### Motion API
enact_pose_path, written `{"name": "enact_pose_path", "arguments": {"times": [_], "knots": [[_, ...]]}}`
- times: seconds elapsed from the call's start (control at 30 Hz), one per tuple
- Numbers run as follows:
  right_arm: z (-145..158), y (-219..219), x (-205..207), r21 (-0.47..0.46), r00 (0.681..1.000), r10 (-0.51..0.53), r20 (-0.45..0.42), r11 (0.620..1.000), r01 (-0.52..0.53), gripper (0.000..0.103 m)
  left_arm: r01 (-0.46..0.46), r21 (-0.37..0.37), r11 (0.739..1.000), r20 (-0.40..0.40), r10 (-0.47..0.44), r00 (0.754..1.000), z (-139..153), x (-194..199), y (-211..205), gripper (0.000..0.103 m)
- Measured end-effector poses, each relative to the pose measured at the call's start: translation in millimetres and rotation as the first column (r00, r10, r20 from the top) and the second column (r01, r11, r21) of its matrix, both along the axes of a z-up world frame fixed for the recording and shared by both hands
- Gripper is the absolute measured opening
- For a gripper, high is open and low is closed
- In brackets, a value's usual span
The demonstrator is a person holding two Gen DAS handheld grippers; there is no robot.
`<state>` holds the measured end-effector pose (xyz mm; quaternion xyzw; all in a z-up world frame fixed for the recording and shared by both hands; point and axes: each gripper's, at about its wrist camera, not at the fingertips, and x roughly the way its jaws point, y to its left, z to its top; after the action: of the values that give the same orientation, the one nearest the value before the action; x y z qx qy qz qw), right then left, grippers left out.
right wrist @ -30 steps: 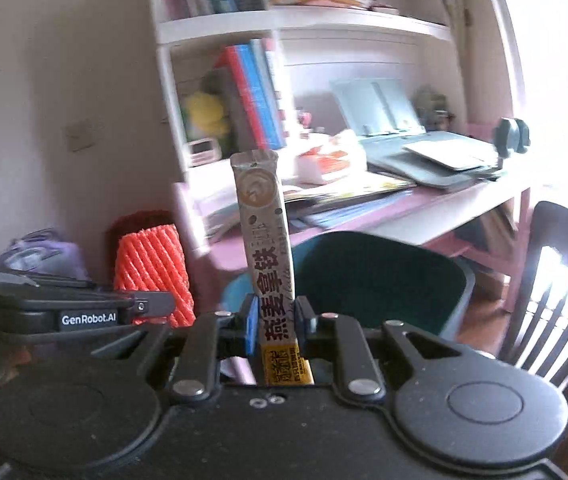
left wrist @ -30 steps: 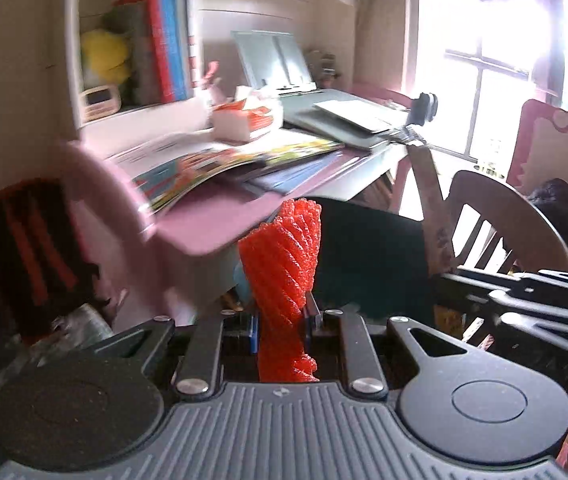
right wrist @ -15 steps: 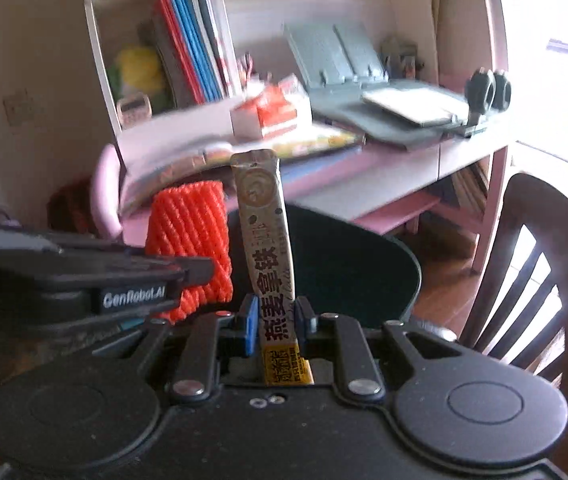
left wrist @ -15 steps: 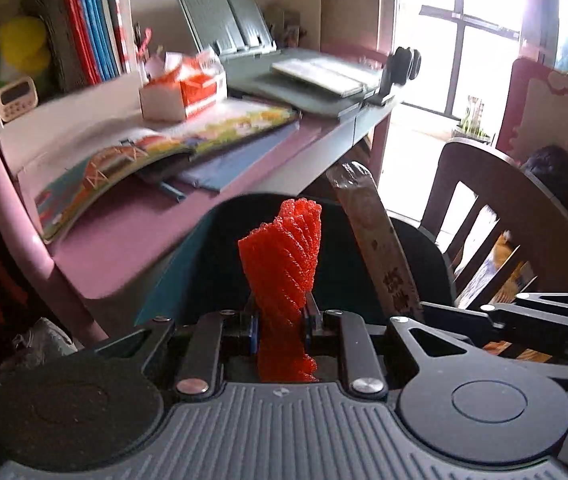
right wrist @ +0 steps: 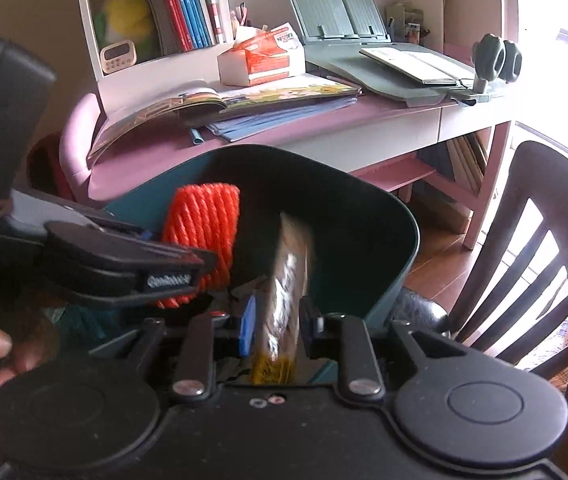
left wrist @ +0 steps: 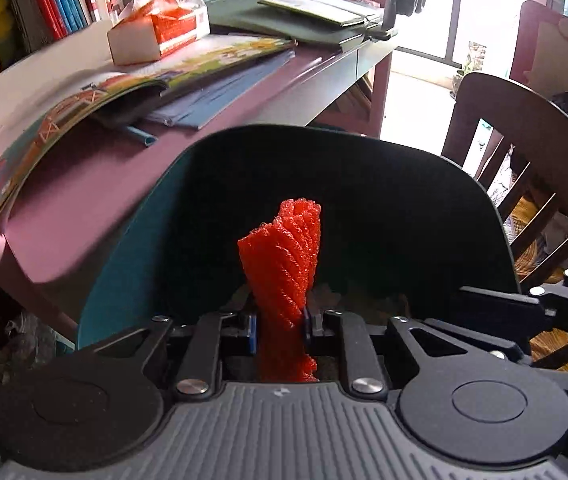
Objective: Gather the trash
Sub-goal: 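Open both tools to drop the foam net and sachet into the bin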
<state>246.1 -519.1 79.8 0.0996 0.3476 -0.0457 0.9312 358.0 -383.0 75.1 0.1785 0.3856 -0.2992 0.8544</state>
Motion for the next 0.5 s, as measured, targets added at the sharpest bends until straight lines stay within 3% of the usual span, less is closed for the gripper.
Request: {"name": "enact_pose_path", "arguments": {"times": [0.13,0.2,0.23,0.27,0.5], "knots": [[0.4,-0.4,-3.9,-0.002,1.0,-0.007,0.002,1.0,0.007,0.033,0.001,-0.009,1.0,-0.012,-0.001,1.0,-0.3,-1.9,0.8,0.029],[1.9,-0.9,-7.5,-0.004,1.0,-0.011,0.011,1.0,0.011,0.036,-0.001,-0.025,1.0,-0.01,0.001,1.0,1.7,-4.6,3.2,0.045],[3.3,-0.5,-9.5,-0.009,1.0,-0.012,0.016,1.0,0.013,0.036,-0.007,-0.035,0.999,-0.004,0.006,1.0,3.3,-6.4,5.0,0.062],[4.4,-0.3,-11.5,-0.01,1.0,-0.015,0.019,1.0,0.015,0.036,-0.015,-0.045,0.999,0.012,0.016,1.0,5.9,-9.6,8.0,0.07],[15.9,7.1,-27.8,-0.019,0.999,-0.016,0.048,1.0,0.017,0.041,-0.003,-0.083,0.997,0.046,0.007,0.999,24.2,-29.0,28.3,0.073]]}}
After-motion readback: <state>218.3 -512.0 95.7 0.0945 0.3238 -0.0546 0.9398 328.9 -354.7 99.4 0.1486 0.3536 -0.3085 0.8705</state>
